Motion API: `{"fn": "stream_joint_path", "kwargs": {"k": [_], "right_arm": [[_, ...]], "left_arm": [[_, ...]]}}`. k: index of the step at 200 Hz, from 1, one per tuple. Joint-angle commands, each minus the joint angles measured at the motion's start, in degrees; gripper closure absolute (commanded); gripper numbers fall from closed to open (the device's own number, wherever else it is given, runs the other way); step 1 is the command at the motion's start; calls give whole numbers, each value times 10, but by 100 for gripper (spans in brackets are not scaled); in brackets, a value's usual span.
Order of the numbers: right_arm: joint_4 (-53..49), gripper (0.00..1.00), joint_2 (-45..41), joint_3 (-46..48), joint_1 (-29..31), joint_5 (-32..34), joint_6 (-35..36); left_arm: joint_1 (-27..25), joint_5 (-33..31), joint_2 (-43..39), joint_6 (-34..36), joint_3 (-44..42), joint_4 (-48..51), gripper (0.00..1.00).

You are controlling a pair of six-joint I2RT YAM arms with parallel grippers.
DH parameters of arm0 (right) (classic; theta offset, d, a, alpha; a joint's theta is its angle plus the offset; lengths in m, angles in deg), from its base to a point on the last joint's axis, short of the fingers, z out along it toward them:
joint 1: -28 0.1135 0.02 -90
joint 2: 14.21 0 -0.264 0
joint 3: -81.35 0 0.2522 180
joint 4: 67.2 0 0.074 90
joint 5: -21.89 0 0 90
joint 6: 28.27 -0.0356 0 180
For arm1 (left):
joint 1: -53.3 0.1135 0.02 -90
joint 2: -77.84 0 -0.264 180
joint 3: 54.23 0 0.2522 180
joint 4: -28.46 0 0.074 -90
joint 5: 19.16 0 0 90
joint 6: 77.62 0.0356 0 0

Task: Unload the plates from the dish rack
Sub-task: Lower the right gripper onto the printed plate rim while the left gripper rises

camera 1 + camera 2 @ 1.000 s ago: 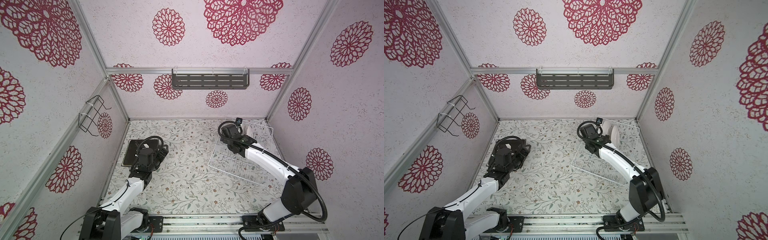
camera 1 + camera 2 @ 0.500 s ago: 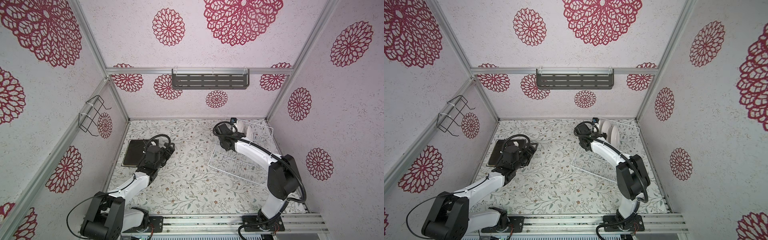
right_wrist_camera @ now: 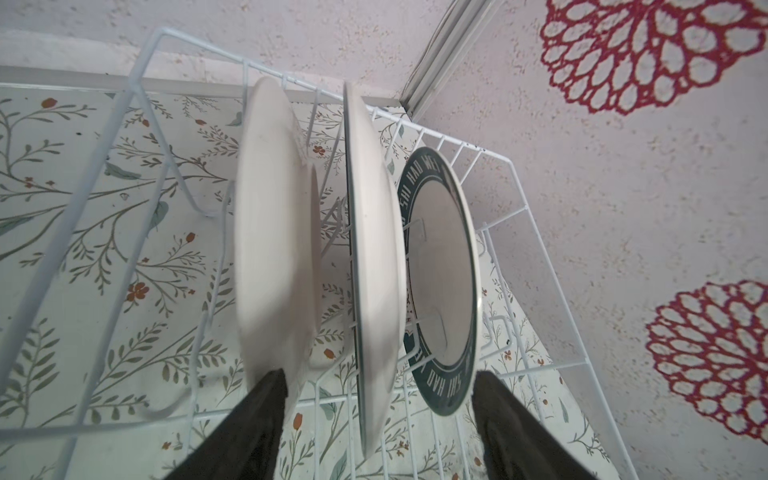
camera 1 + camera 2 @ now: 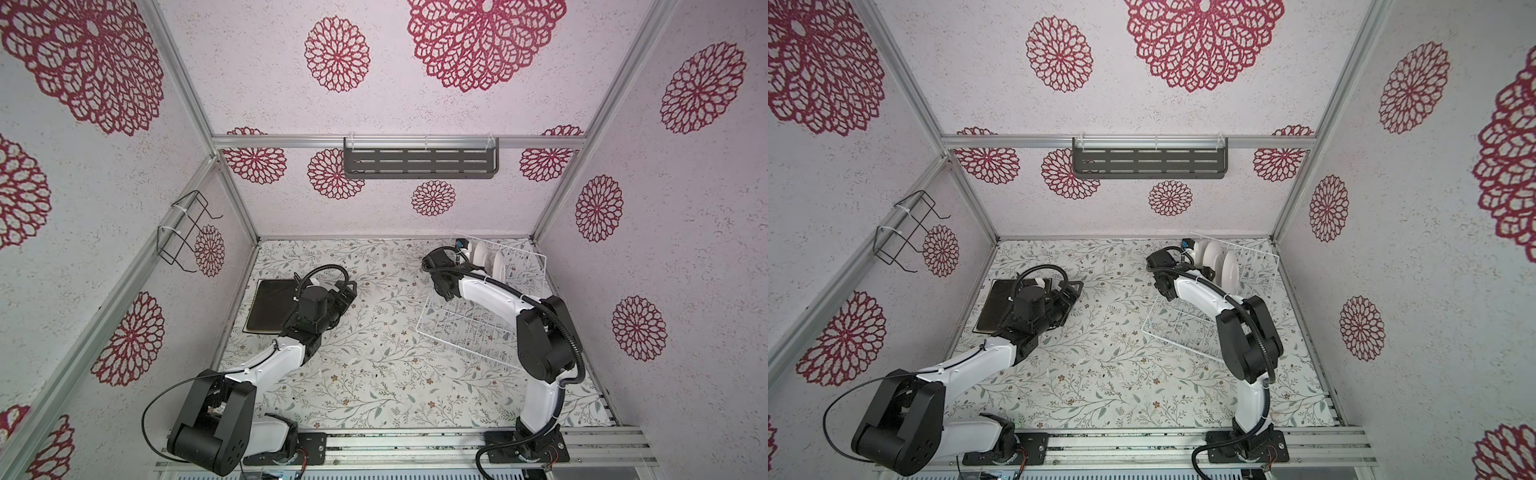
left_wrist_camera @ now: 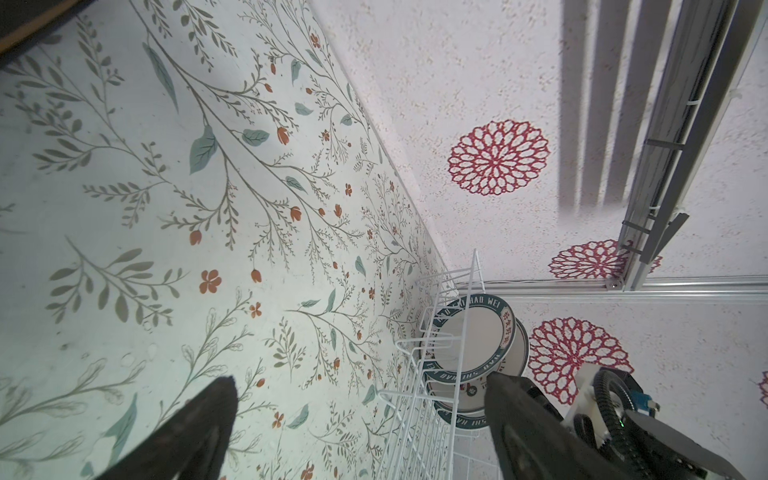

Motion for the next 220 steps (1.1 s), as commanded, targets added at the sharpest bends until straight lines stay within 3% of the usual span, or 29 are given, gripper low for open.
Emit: {"fn": "stream_joint_path", "kwargs": {"k": [1, 56, 220], "right_arm": [[-5, 30, 2, -13, -10, 15, 8], [10, 32, 3, -8, -16, -2, 14], [54, 61, 35, 7, -42, 8, 34]], "left_arm": [[-7, 0, 9, 1, 12, -15, 3], [-15, 1, 18, 1, 21, -15, 3], [-25, 4, 27, 0, 25, -21, 3]]}}
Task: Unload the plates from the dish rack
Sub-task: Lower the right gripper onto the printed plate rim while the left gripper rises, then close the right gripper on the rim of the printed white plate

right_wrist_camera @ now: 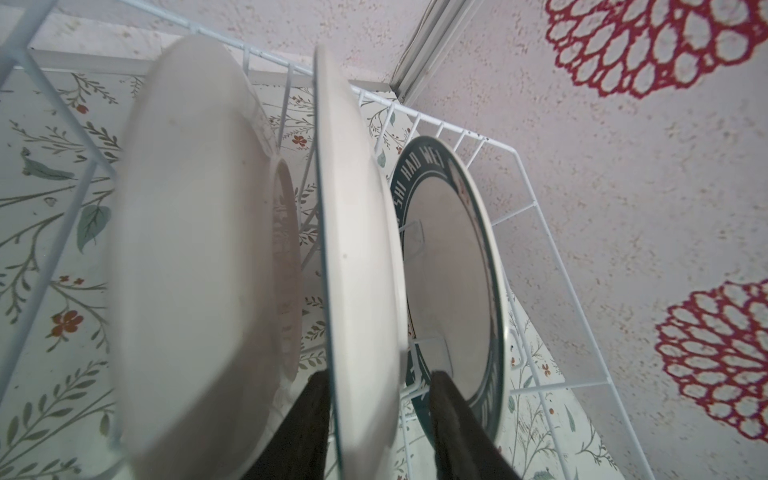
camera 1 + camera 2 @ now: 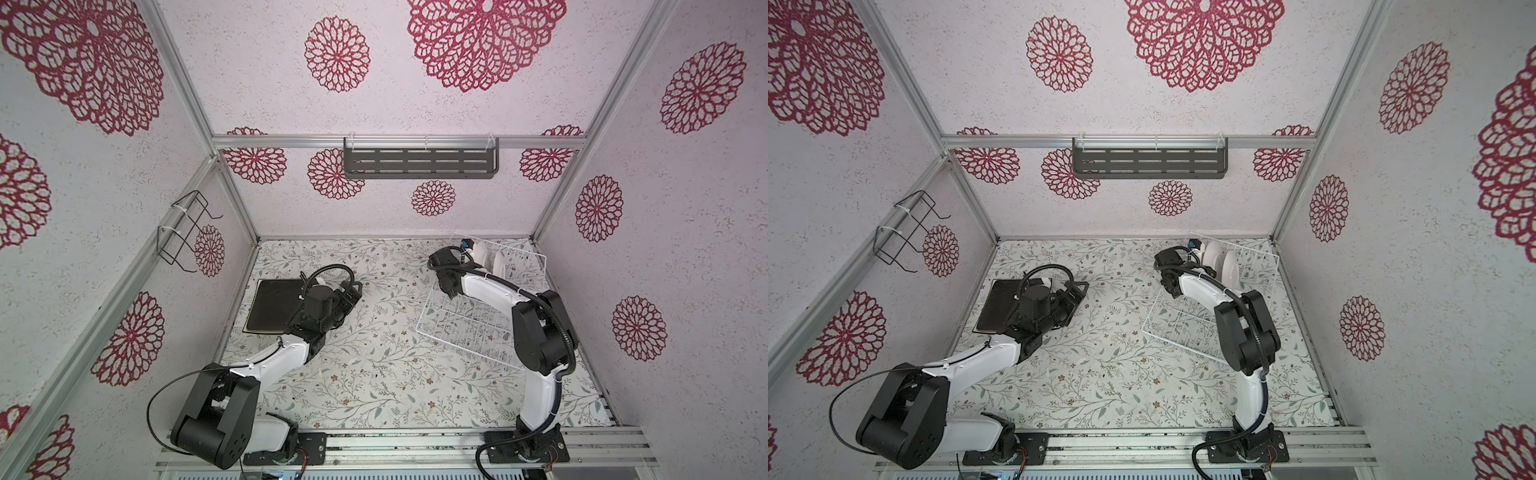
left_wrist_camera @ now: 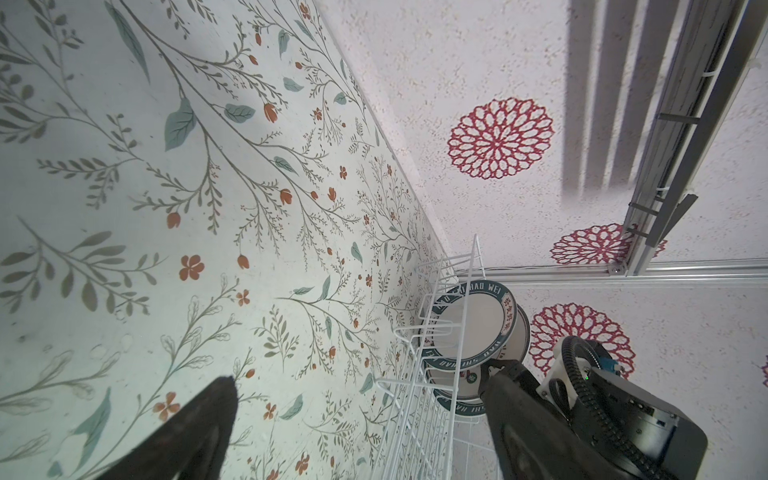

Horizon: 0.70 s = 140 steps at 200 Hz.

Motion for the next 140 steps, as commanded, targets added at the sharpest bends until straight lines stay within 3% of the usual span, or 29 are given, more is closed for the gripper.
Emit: {"fn": "stream_joint_path", "kwargs": {"k": [1, 140], "right_arm": [[16, 62, 0, 7, -8, 14, 16], [28, 72, 7, 21, -15, 19, 17]], "left_arm": [[-6, 2, 7, 2, 14, -18, 3], [-5, 4, 10, -1, 17, -19, 3]]}}
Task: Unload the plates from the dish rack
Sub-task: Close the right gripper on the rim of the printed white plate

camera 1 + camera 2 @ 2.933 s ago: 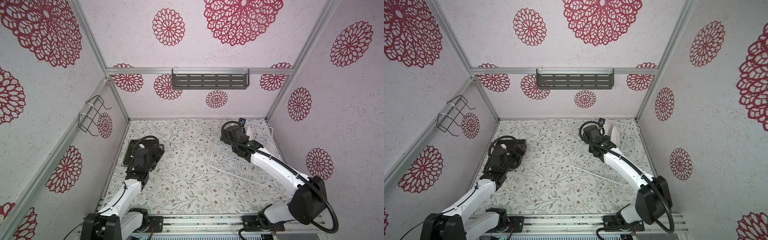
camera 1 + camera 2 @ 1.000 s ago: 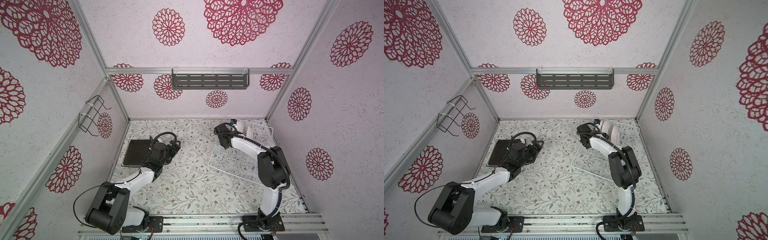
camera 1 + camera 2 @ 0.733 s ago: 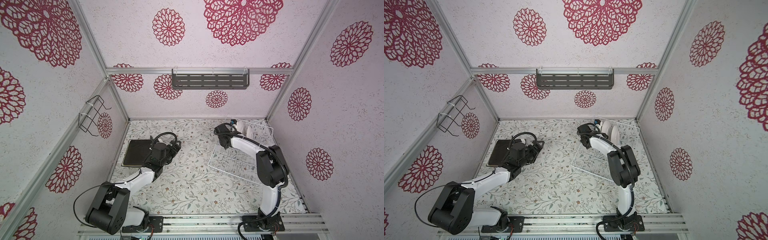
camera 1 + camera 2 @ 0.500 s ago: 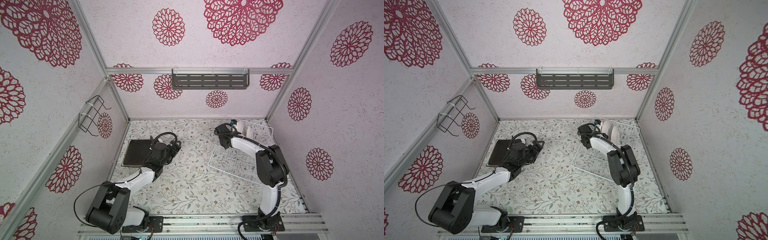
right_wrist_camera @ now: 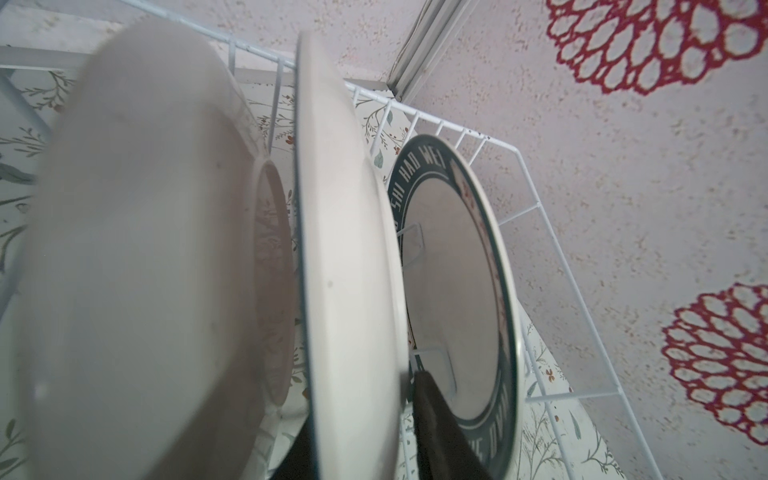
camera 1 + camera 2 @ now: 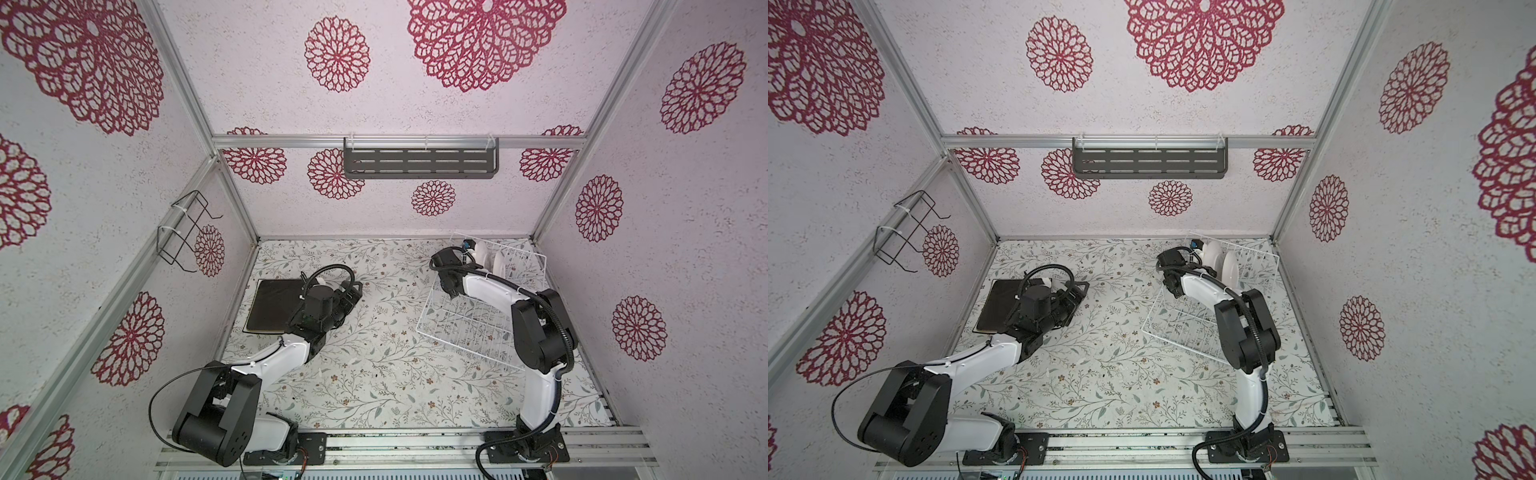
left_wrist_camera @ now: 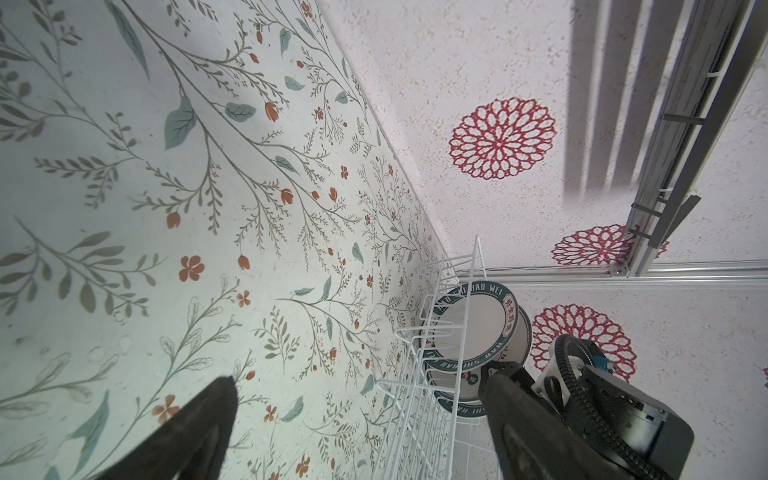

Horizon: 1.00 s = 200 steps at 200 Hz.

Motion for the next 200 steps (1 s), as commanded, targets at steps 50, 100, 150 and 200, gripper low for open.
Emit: {"fn": "stream_joint_path", "kwargs": {"k": [50, 100, 150, 200], "right_arm": [[4, 79, -3, 14, -4, 22, 2], [-16, 84, 11, 0, -4, 44, -11], [-62, 89, 29, -22, -2, 64, -59], [-94, 94, 45, -40, -2, 91, -85]], "left_arm": [[-6, -2, -1, 0, 17, -12, 3], [-6, -8, -7, 1, 16, -12, 3], [-5, -5, -2, 0, 18, -13, 3], [-7, 0, -1, -3, 19, -18, 3]]}}
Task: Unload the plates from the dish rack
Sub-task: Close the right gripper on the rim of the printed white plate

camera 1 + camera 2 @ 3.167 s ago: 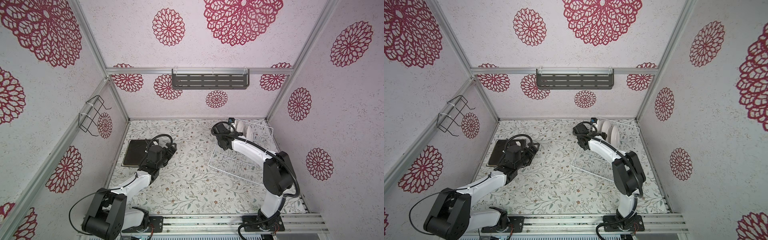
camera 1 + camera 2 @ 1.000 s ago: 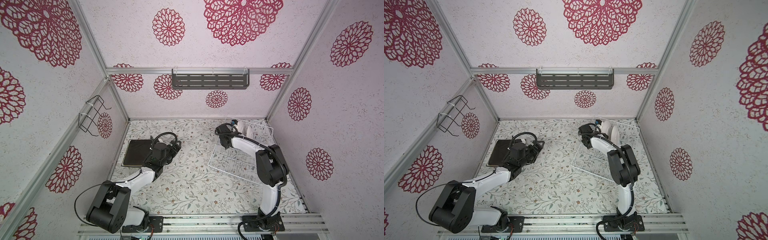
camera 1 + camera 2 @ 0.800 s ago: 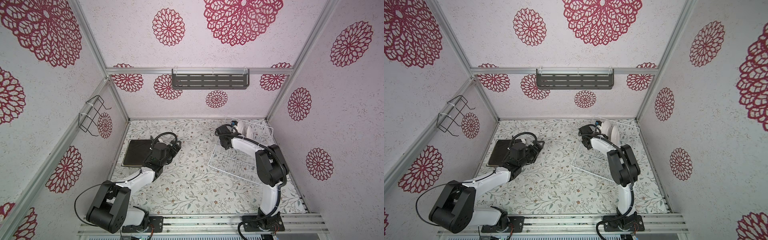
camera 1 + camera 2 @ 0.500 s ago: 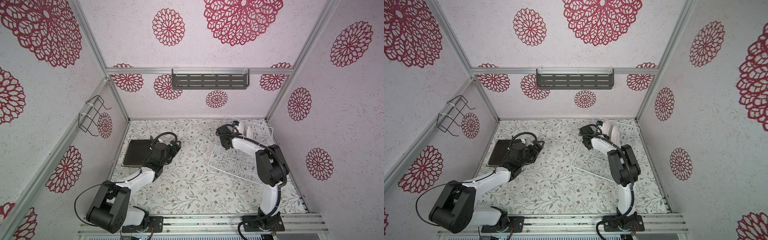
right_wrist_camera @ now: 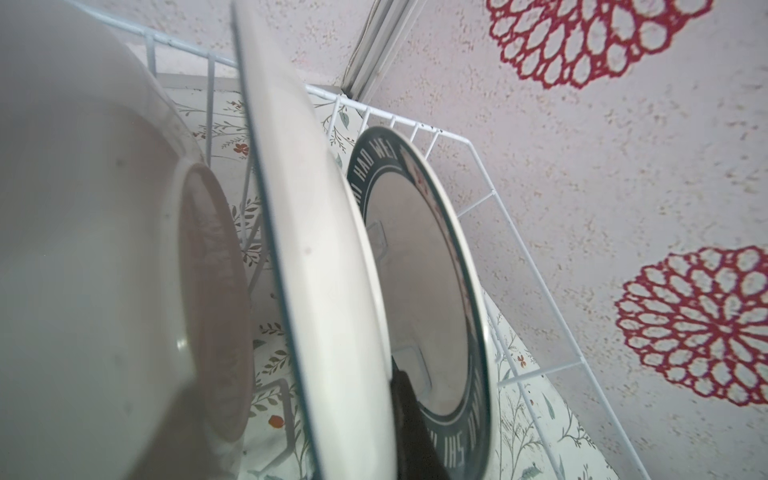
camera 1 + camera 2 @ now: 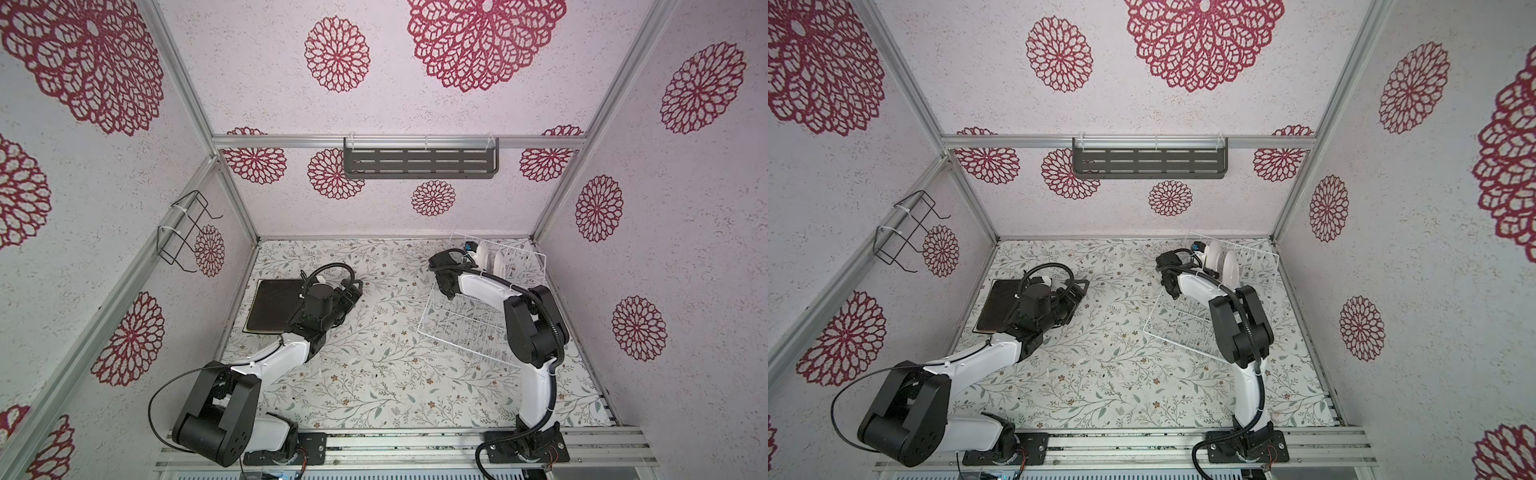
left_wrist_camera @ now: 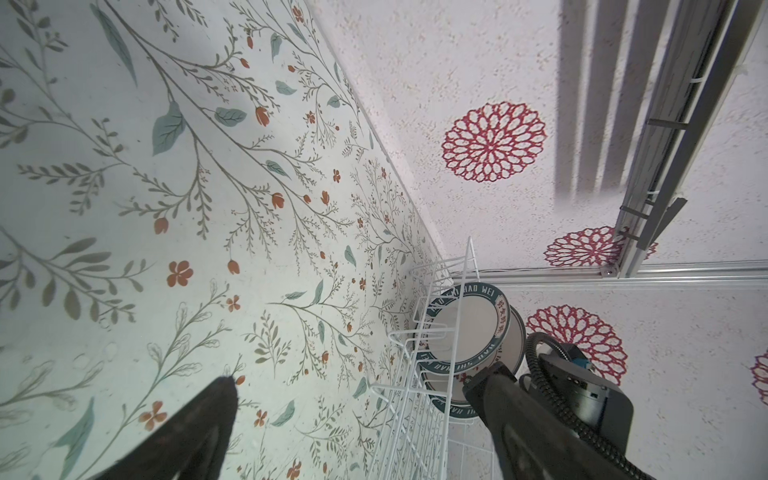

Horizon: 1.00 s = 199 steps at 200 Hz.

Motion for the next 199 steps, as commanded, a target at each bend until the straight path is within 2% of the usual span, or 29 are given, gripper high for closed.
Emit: {"fn": "stream_joint_path", "kwargs": {"k": [1, 59, 199], "right_arm": [[-37, 94, 4, -11, -3, 13, -14], [-19, 100, -23, -4, -1, 18, 8], [-5, 100, -78, -4, 9, 55, 46]], "left_arm": [[-6, 1, -1, -1, 10, -14, 3], [-9, 1, -1, -2, 10, -16, 3], [-11, 2, -3, -2, 8, -16, 3]]}}
